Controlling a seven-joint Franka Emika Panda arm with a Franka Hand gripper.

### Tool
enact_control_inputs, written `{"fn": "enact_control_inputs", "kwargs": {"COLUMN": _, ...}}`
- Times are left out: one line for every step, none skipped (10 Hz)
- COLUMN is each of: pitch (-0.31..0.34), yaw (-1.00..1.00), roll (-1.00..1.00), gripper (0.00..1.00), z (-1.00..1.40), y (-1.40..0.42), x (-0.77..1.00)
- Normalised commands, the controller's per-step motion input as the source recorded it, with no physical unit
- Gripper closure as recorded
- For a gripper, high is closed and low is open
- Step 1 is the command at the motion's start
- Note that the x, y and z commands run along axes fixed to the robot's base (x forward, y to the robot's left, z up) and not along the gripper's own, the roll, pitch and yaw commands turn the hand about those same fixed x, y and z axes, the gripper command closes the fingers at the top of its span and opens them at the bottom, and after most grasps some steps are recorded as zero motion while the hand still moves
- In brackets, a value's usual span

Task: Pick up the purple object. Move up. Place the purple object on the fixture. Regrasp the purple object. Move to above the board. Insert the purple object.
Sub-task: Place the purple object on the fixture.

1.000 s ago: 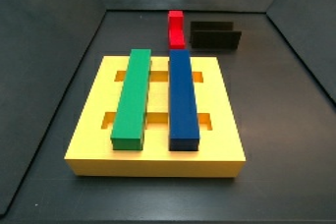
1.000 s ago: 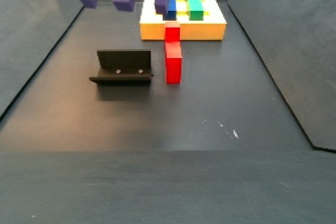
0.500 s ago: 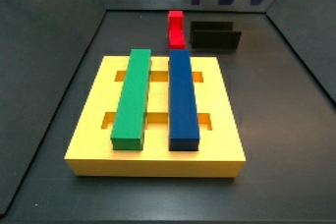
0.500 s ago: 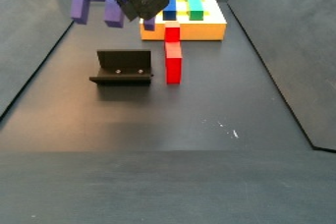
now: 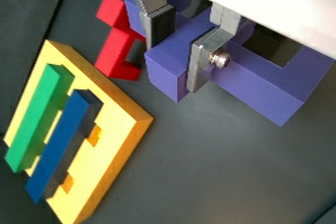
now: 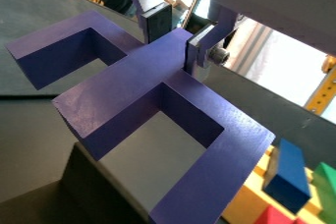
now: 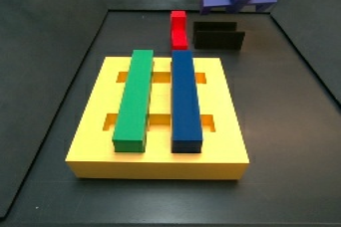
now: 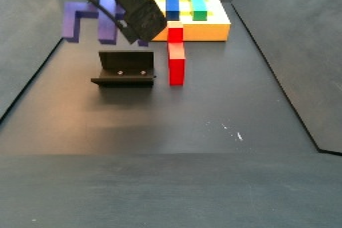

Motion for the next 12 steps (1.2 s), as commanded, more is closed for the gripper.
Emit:
{"fn": "enact_control_inputs", "kwargs": {"pitch": 0.0, "yaw": -0.05, "roll": 0.1, "gripper": 1.0, "z": -0.4, "y": 0.0, "x": 0.31}}
{"fn": "enact_control_inputs", "kwargs": {"pitch": 0.037, "yaw": -0.11, "roll": 0.13, "gripper": 1.0, "z": -0.47, "y": 0.06, "x": 0.15}}
{"fn": "enact_control_inputs", "kwargs": {"pitch": 0.177, "yaw": -0.04, "roll": 0.0, "gripper": 1.0, "z": -0.5, "y": 0.09, "x": 0.13}}
{"fn": "enact_control_inputs", "kwargs": {"pitch": 0.057, "yaw": 0.0, "roll": 0.0, "gripper": 1.0, "z": -0.39, "y": 0.16, "x": 0.0}}
{"fn": "enact_control_inputs", "kwargs": {"pitch": 0.0, "yaw": 0.06, "roll": 0.0, "gripper": 1.0, "z": -0.31, "y": 0.12, "x": -0.24}}
{"fn": "enact_control_inputs", "kwargs": {"pitch": -0.02, "yaw": 0.05, "roll": 0.0, "gripper": 1.0, "z": -0.23, "y": 0.09, "x": -0.27}}
{"fn": "enact_control_inputs", "kwargs": {"pitch": -0.069, "yaw": 0.01, "roll": 0.04, "gripper": 1.0, "z": -0.14, "y": 0.01, "x": -0.35}}
{"fn": "enact_control_inputs", "kwargs": {"pitch": -0.049, "yaw": 0.0, "roll": 0.07, "gripper": 1.0, "z": -0.17, "y": 0.01, "x": -0.38}}
{"fn": "enact_control_inputs", "kwargs": {"pitch": 0.0, "yaw": 0.0, "roll": 0.02, "gripper": 1.0, "z": -0.18, "y": 0.08, "x": -0.3}}
{"fn": "enact_control_inputs", "kwargs": {"pitch": -0.017, "yaw": 0.11, "roll": 0.08, "gripper": 1.0, "z": -0.26, "y": 0.11, "x": 0.0}}
{"fn": "enact_control_inputs", "kwargs": {"pitch": 0.0, "yaw": 0.1, "roll": 0.02, "gripper": 1.0, "z": -0.25, "y": 0.13, "x": 0.0}}
{"fn": "enact_control_inputs", "kwargs": {"pitch": 0.0, "yaw": 0.09, "roll": 0.13, "gripper": 1.0, "z": -0.27, "y": 0.08, "x": 0.17}}
